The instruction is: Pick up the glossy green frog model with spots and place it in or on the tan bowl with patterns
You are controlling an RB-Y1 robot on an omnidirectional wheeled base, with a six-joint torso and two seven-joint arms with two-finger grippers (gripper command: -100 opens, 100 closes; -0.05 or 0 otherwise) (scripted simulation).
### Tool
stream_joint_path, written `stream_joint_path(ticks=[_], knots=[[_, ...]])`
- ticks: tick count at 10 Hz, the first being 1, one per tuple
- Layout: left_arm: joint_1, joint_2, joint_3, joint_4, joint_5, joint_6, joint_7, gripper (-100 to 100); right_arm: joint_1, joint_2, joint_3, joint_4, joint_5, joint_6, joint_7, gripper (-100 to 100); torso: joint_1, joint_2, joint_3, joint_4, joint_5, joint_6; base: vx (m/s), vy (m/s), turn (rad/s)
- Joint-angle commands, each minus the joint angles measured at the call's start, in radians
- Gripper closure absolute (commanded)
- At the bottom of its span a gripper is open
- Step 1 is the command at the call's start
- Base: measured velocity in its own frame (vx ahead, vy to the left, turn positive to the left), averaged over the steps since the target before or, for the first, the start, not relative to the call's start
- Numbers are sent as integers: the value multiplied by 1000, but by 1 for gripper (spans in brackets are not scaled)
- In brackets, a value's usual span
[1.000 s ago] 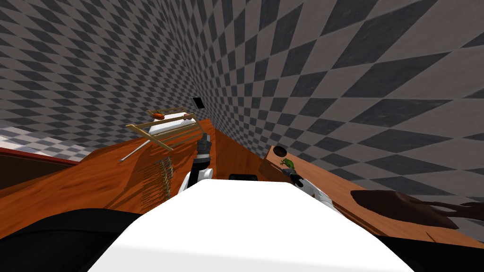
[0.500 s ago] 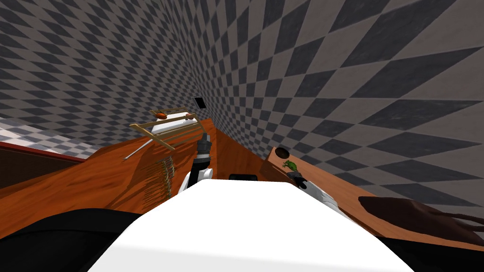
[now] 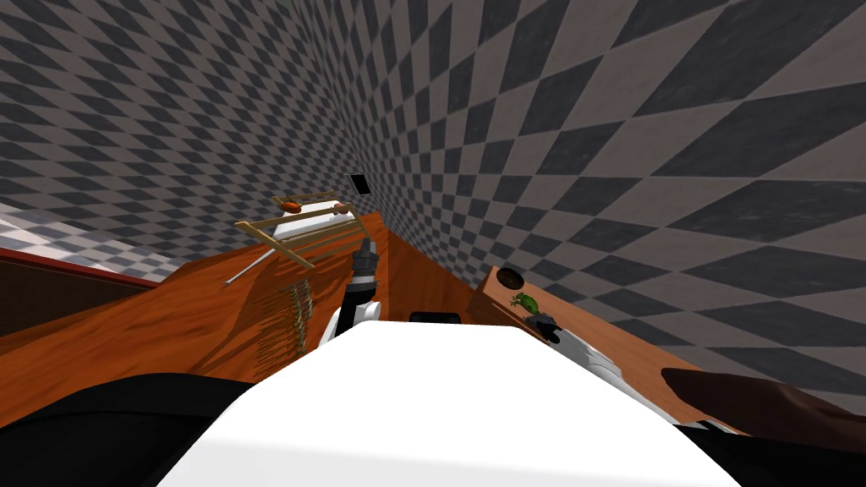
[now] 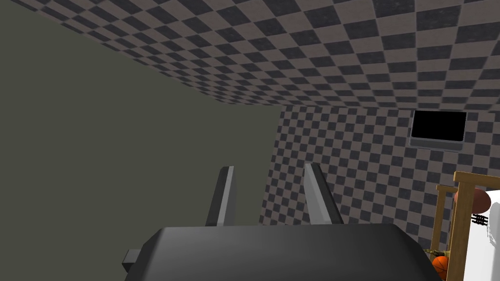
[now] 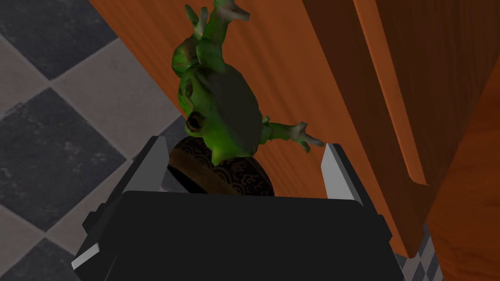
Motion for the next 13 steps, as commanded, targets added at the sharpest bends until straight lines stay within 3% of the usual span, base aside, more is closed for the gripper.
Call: stream_joint_path(ticks=[1, 3, 4, 5, 6, 9, 10, 11, 13], knots=[[0, 0, 0, 0, 0, 0, 0, 0, 8, -20, 11, 12, -14, 15, 34, -100, 0, 0, 0, 0, 0, 0, 93, 5, 20], [0, 0, 0, 0, 0, 0, 0, 0, 1, -24, 19, 58, -22, 15, 75, -100, 0, -1, -1, 0, 0, 0, 100, -6, 17], [0, 0, 0, 0, 0, 0, 0, 0, 5, -23, 13, 46, -17, 9, 59, -100, -1, -2, -1, 0, 0, 0, 46, -11, 8], [0, 0, 0, 0, 0, 0, 0, 0, 4, -24, 14, 48, -18, 10, 63, 0, -1, 1, 0, 0, 0, 0, 8, -2, 1], [0, 0, 0, 0, 0, 0, 0, 0, -21, 10, 2, 61, 11, 28, 68, -100, -1, 4, 2, 1, 0, 0, -13, -49, 6], [0, 0, 0, 0, 0, 0, 0, 0, -59, 61, -16, 81, 54, 56, 75, -100, -7, 7, 4, 2, -2, 0, -34, -107, 12], [0, 0, 0, 0, 0, 0, 0, 0, -48, 47, -10, 72, 41, 50, 73, -100, -7, 7, 4, 2, -2, 0, -12, -41, 7], [0, 0, 0, 0, 0, 0, 0, 0, -49, 48, -11, 72, 44, 53, 73, 100, -4, 6, 4, 1, -1, 0, -2, -8, 1], [0, 0, 0, 0, 0, 0, 0, 0, -49, 48, -10, 72, 44, 52, 74, 100, -1, 6, 3, 1, 0, 1, 0, 0, 0]])
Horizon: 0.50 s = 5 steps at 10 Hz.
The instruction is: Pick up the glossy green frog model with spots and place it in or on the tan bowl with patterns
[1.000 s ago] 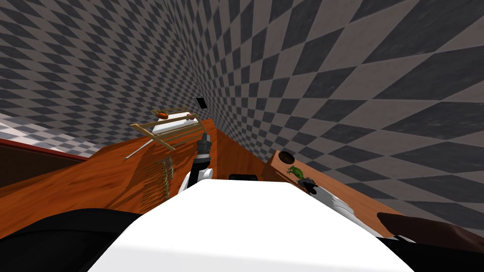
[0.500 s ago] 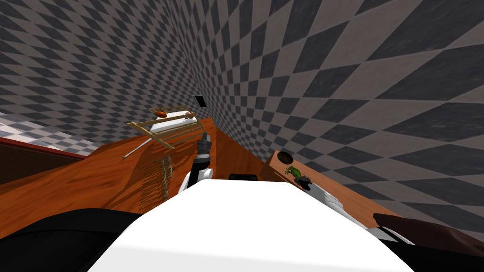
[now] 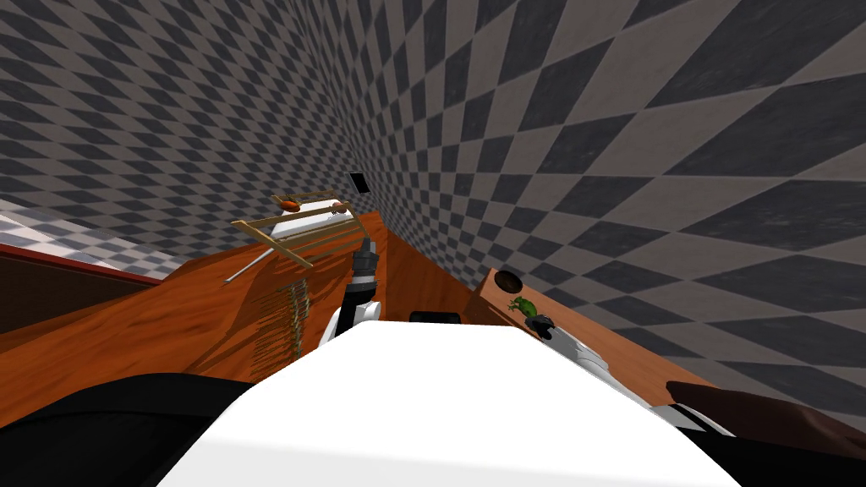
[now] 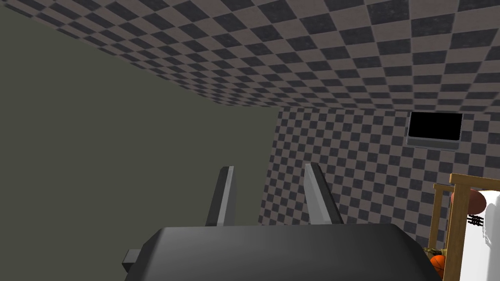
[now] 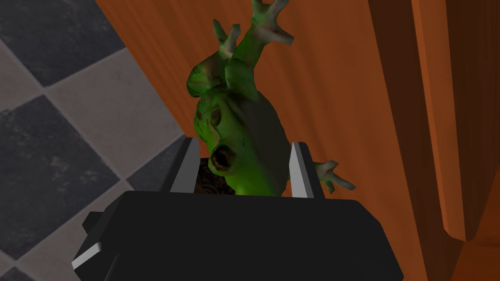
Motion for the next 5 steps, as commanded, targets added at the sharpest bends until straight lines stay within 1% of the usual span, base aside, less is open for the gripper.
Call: stream_joint_path(ticks=[1, 2, 3, 4, 5], knots=[[0, 0, 0, 0, 0, 0, 0, 0, 0, 0, 0, 0, 0, 0, 0, 100, 0, 0, 0, 0, 0, 0, 0, 0, 0], [0, 0, 0, 0, 0, 0, 0, 0, 0, 0, 0, 0, 0, 0, 0, 100, 0, 0, 0, 0, 0, 0, 0, 0, 0], [0, 0, 0, 0, 0, 0, 0, 0, 0, 0, 0, 0, 0, 0, 0, 0, 0, 0, 0, 0, 0, 0, 0, 0, 0], [0, 0, 0, 0, 0, 0, 0, 0, 21, -30, 10, -8, -26, -20, -4, 100, 0, 0, 0, 0, 0, 0, 21, 66, -10], [0, 0, 0, 0, 0, 0, 0, 0, 34, -46, 15, -14, -40, -29, -7, 100, 4, -1, 0, 0, 0, 1, 34, 117, -26]])
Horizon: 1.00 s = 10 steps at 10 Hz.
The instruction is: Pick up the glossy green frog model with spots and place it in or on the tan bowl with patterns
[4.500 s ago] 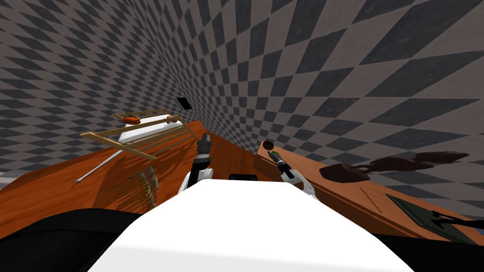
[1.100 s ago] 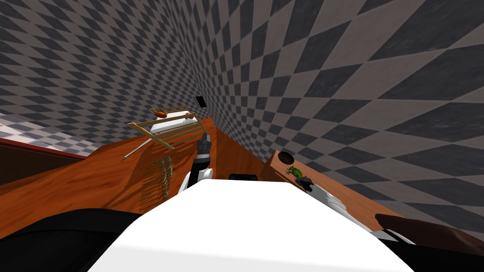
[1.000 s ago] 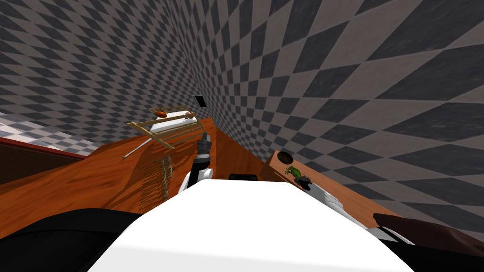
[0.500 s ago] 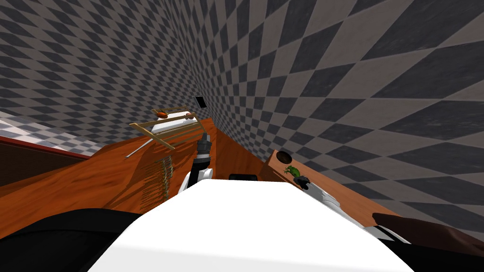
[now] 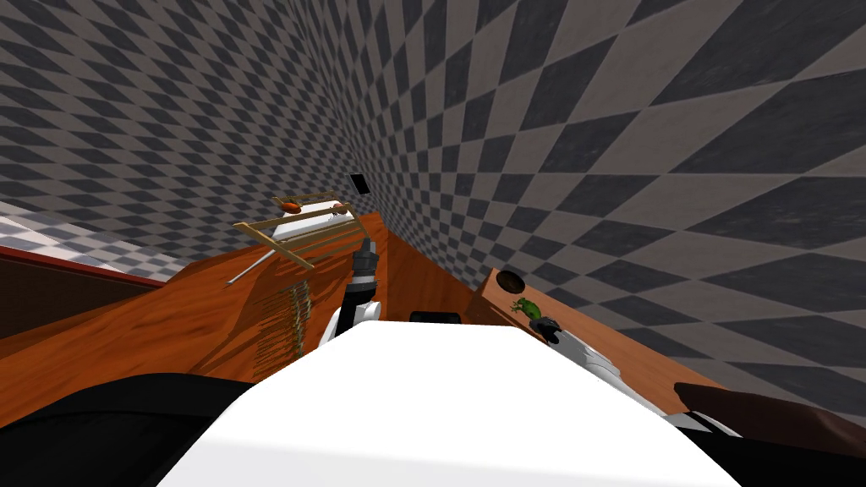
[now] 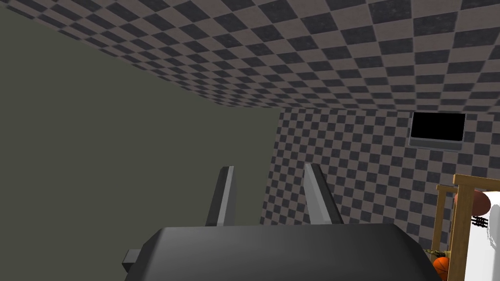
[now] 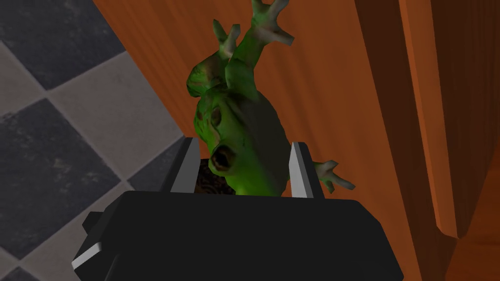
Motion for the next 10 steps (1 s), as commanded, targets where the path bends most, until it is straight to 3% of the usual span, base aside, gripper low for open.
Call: stream_joint_path(ticks=[1, 2, 3, 4, 6, 7, 10], knots=[[0, 0, 0, 0, 0, 0, 0, 0, 23, -32, 16, -18, -32, -14, -6, 100, 0, 0, 0, 0, 0, 0, 40, 135, -18], [0, 0, 0, 0, 0, 0, 0, 0, 9, -21, 12, -2, -21, -12, -3, 100, 2, -1, 0, 0, 1, -1, 18, 62, -14], [0, 0, 0, 0, 0, 0, 0, 0, 10, -22, 14, -2, -24, -14, -4, 0, -1, 0, 0, 0, 1, -1, 3, 12, 1], [0, 0, 0, 0, 0, 0, 0, 0, 6, -48, 1, 4, -21, -8, -8, 100, -4, 1, 1, 1, 0, -1, -98, 64, -18], [0, 0, 0, 0, 0, 0, 0, 0, 6, -48, 1, 4, -21, -8, -8, 100, -1, 11, 6, 2, 2, 2, -99, 39, -27], [0, 0, 0, 0, 0, 0, 0, 0, 2, -76, -13, 18, -19, 1, -17, 100, -2, 8, 5, 2, 2, 1, -188, 39, 11], [-1, 0, 0, 0, 0, 0, 0, 0, -3, -112, -29, 45, -18, 14, -35, 100, 1, 22, 13, 5, 5, 4, -252, 49, 12]])
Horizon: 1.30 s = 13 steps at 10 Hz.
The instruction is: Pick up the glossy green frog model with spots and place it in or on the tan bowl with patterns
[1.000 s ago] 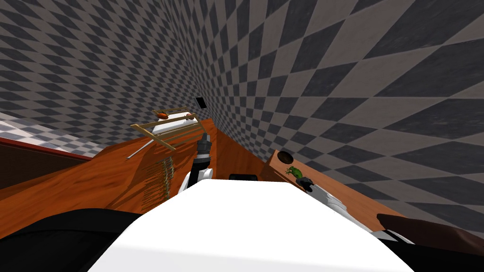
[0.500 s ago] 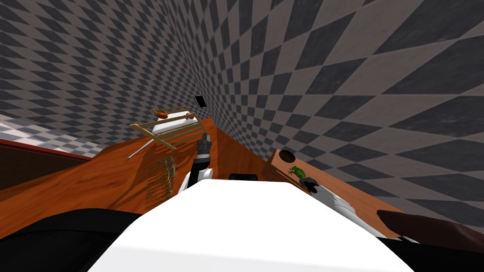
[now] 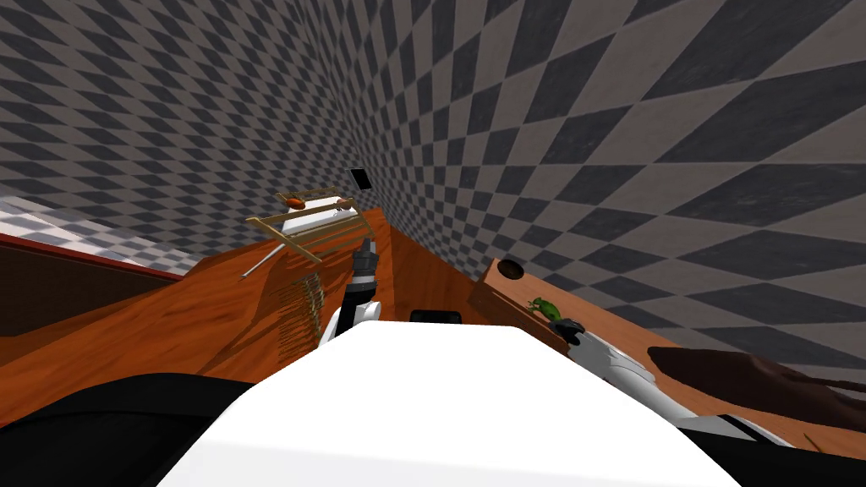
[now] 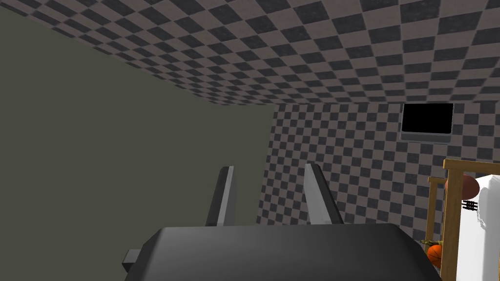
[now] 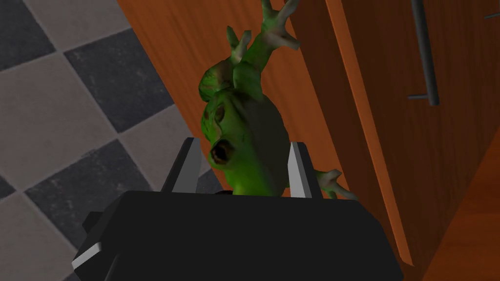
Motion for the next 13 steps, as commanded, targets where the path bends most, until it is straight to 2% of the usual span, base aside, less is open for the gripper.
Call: stream_joint_path(ticks=[1, 5, 6, 7, 9, 10, 13], knots=[[0, 0, 0, 0, 0, 0, 0, 0, 4, -39, -3, -1, -10, 25, -20, 100, 0, 0, 0, 0, 0, 0, -295, -44, 97], [0, 0, 0, 0, 0, 0, 0, 0, -3, -116, 1, 10, -9, 28, -41, 100, -2, 7, 4, 2, 2, 0, -321, -57, 126], [0, 0, 0, 0, 0, 0, 0, 0, -3, -116, 1, 10, -9, 28, -41, 100, -5, 4, 3, 2, 3, -1, -178, -89, 79], [0, 0, 0, 0, 0, 0, 0, 0, -5, -142, 9, -2, -9, 20, -40, 100, -4, -2, 0, 1, 2, -1, -133, -84, 162], [0, 0, 0, 0, 0, 0, 0, 0, -7, -165, 20, -21, -10, 8, -38, 100, -3, -10, -5, 0, 3, -5, -95, -86, 125], [0, 0, 0, 0, 0, 0, 0, 0, -10, -184, 32, -46, -12, -11, -35, 100, -2, -12, -6, -1, 3, -5, -68, -133, 152], [1, 0, 0, 0, 0, 0, 0, 0, -14, -205, 53, -95, -15, -47, -26, 100, -5, -19, -10, -2, 3, -7, -11, -129, 128]])
